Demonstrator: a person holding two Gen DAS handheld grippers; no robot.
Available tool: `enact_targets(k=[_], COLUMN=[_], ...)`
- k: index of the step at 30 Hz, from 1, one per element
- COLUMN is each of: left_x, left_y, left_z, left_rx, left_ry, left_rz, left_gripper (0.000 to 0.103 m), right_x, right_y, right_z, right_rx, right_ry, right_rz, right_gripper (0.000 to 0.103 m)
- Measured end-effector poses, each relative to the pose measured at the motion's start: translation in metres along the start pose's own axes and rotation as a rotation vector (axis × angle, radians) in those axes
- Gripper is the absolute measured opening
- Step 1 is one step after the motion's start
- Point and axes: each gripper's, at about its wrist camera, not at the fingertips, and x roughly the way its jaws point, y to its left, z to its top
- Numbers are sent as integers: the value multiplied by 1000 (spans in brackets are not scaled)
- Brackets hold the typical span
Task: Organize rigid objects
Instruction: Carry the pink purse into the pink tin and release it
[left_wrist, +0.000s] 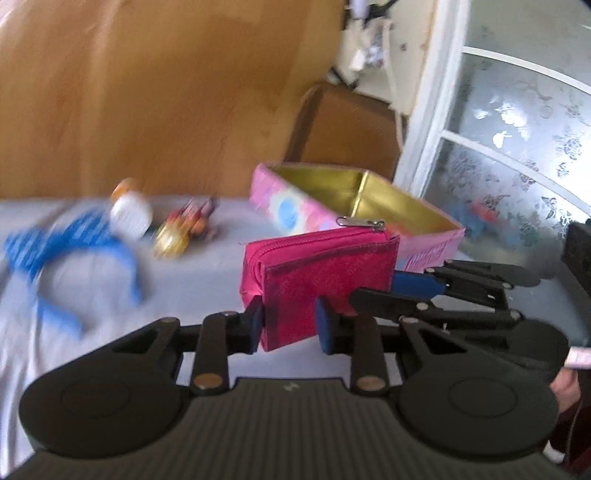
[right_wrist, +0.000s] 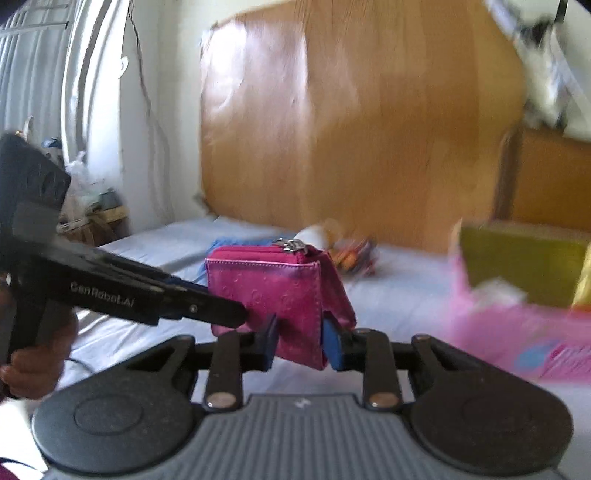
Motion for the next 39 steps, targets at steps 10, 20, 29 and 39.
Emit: enact_targets(k=[10,20,29,39], left_x=[131,206,170,112], left_y=[-74,-106,-91,-71], left_z=[67,86,72,48], left_rx=[181,242,205,153], left_ry=[10,79,116,84], left_rz=[-114,151,221,250], left_gripper=[33,53,53,54], right_x=[-19,26,4,-26], right_y=[-100,-173,-164,-118], right_z=[12,8,-4,-1], right_rx=[83,91,241,273], right_ry=[-84,7,-69,-107], right_rz=[-335,-661,-618,-568], right_gripper=[27,32,31,31])
